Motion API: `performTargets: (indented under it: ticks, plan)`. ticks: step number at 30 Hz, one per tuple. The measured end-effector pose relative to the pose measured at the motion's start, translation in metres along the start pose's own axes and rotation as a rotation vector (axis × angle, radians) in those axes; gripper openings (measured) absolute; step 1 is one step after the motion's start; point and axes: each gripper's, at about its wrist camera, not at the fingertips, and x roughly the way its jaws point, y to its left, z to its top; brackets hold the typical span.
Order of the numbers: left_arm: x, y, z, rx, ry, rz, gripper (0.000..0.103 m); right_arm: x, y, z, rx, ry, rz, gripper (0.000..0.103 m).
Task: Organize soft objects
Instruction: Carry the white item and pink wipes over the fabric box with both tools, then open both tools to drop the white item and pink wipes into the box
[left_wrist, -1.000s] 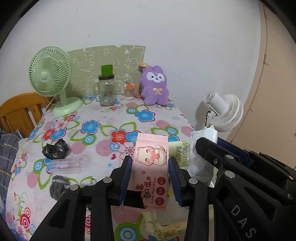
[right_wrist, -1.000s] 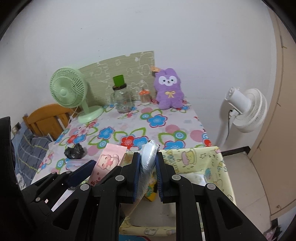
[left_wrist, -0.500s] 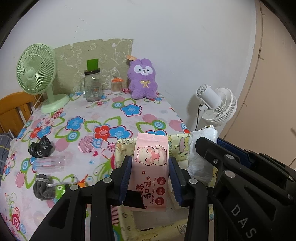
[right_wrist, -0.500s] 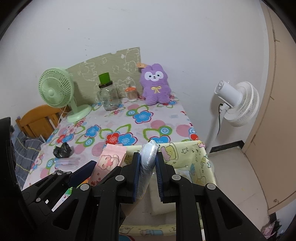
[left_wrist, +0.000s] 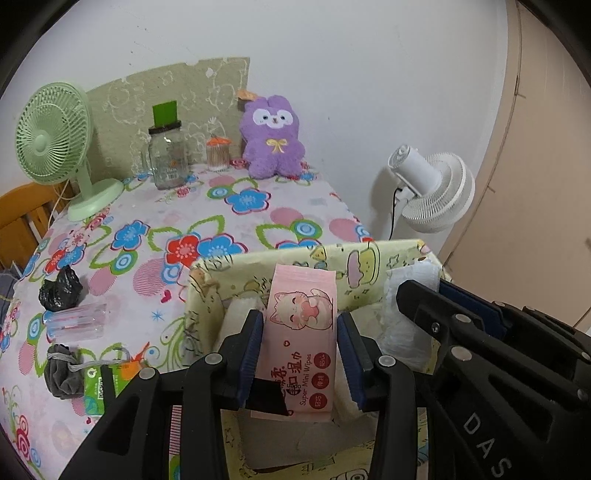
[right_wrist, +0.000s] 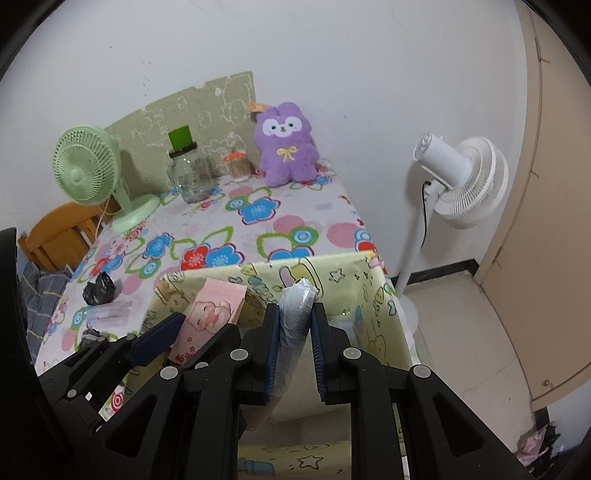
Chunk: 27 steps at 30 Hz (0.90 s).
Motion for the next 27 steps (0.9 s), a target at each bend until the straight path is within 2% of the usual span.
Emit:
performTargets:
  ticks: [6,8,10,17,19,23,27]
  plan:
    - [0.011,-0.005,-0.002,0.035,0.041,0.015,0.043,0.012,-0.005,-0.005,0.009,0.029,-0.005,0.020]
    - [0.011,-0.006,-0.003,0.049,0.045,0.016,0.048,0.016,-0.008,-0.006,0.016,0.042,-0.001,0.020]
    - [0.011,-0.007,-0.004,0.052,0.052,0.006,0.063,0.018,-0.010,-0.007,0.026,0.052,0.008,0.020]
    - [0.009,-0.010,-0.006,0.062,0.058,-0.004,0.071,0.021,-0.012,-0.008,0.033,0.065,0.024,0.023]
    - [0.008,-0.010,-0.006,0.066,0.060,-0.009,0.074,0.020,-0.013,-0.009,0.035,0.068,0.024,0.027]
    - [0.004,-0.011,-0.007,0.065,0.057,-0.026,0.079,0.016,-0.012,-0.010,0.032,0.047,0.014,0.065]
    - [-0.001,-0.012,-0.008,0.065,0.051,-0.035,0.082,0.008,-0.010,-0.011,0.018,0.022,-0.003,0.066]
